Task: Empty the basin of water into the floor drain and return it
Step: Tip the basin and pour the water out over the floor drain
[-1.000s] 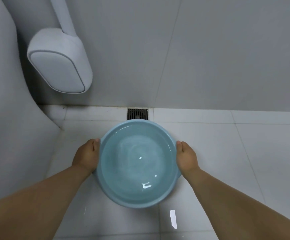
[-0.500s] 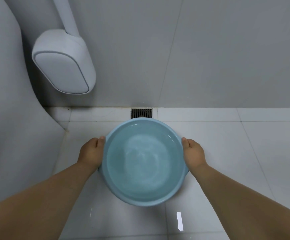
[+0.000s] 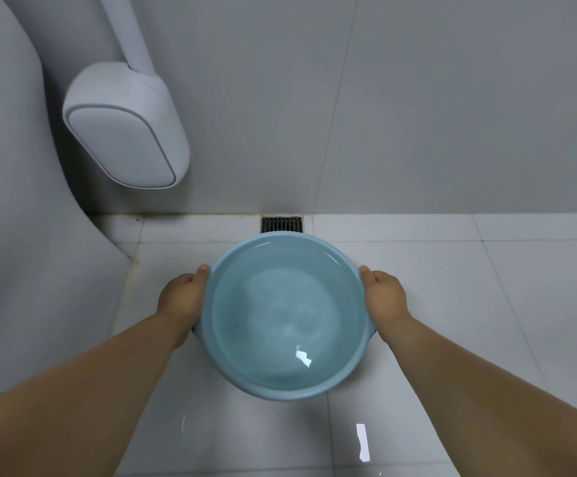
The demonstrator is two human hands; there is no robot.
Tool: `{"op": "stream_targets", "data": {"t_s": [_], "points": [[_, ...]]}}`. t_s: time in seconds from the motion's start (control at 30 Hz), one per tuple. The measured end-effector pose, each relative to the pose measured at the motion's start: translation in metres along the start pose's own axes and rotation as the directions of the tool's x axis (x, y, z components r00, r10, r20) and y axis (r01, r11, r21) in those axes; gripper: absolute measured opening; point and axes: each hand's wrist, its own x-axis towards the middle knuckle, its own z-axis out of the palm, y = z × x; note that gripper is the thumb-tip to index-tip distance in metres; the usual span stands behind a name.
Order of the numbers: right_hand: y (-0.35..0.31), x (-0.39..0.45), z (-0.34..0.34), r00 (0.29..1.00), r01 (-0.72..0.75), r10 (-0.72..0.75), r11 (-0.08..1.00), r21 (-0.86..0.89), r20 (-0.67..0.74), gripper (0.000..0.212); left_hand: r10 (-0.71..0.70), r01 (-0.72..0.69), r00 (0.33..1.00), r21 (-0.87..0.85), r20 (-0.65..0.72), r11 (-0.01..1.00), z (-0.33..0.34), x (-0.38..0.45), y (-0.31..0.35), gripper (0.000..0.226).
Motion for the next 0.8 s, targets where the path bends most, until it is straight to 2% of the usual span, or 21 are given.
{"op": "stream_targets", "data": {"t_s": [0.63,0.8], "points": [[-0.01,0.007,0.0,0.997,-0.071,0.071,0.997,-0.001,0.005,0.047,-0.049,0.049,0.999,-0.092,0.004,0.995,0.001,0.001,0.008,0.048],[-0.012,0.01,0.0,0.996,-0.088,0.088,0.996,0.0,0.015,0.046,-0.101,0.101,0.995,-0.128,0.009,0.987,0.002,0.001,0.011,0.045]]}}
